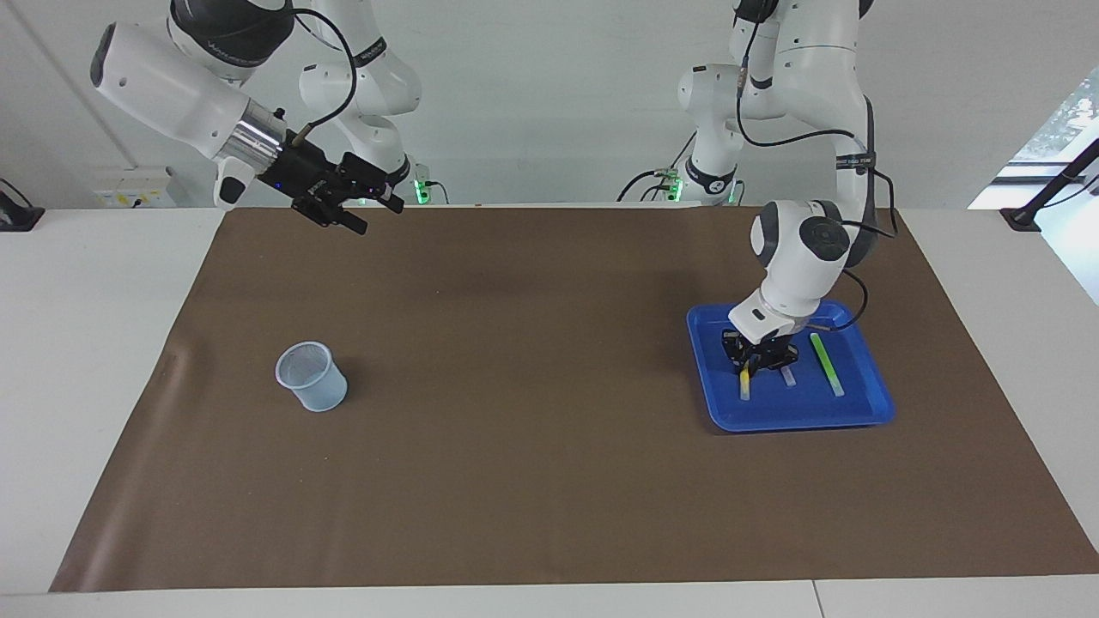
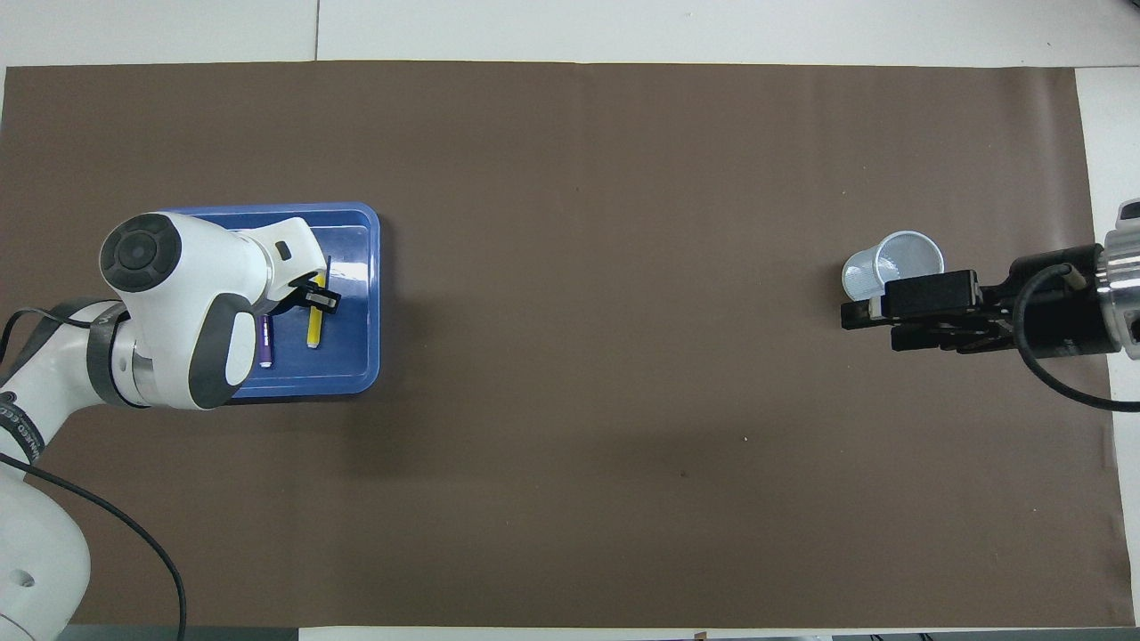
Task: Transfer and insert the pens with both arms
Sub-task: 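Lift the yellow pen with the left gripper while the right gripper approaches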
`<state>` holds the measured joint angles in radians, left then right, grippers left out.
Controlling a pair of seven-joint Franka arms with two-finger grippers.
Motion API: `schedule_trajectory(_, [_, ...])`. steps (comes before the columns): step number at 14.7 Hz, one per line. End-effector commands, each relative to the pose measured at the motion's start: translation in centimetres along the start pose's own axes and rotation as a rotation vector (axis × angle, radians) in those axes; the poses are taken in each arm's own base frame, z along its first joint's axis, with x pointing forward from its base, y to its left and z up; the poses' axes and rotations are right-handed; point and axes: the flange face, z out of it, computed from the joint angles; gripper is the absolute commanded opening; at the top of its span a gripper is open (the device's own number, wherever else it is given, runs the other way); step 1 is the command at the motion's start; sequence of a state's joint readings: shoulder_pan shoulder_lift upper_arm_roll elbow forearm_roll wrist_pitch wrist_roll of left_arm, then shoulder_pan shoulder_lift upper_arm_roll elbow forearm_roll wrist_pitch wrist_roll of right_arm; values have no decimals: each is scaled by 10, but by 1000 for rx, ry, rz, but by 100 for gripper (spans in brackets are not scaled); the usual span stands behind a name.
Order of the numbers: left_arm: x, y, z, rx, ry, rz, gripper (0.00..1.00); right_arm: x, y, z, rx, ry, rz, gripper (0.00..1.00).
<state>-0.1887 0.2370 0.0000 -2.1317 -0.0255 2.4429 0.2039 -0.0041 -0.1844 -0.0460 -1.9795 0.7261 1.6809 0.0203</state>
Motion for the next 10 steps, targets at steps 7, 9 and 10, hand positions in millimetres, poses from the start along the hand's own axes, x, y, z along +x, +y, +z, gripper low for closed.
schedule_trajectory(7, [-4,6,-85,6,-52,-340,0,-6,-5,45,138,26,84,100])
schedule_trajectory(9, [11,15,-118,-1,-69,-474,0,-1,-27,85,170,67,92,100])
schedule_trajectory(10, [18,29,-129,-6,-74,-531,0,0,-34,101,160,70,101,100])
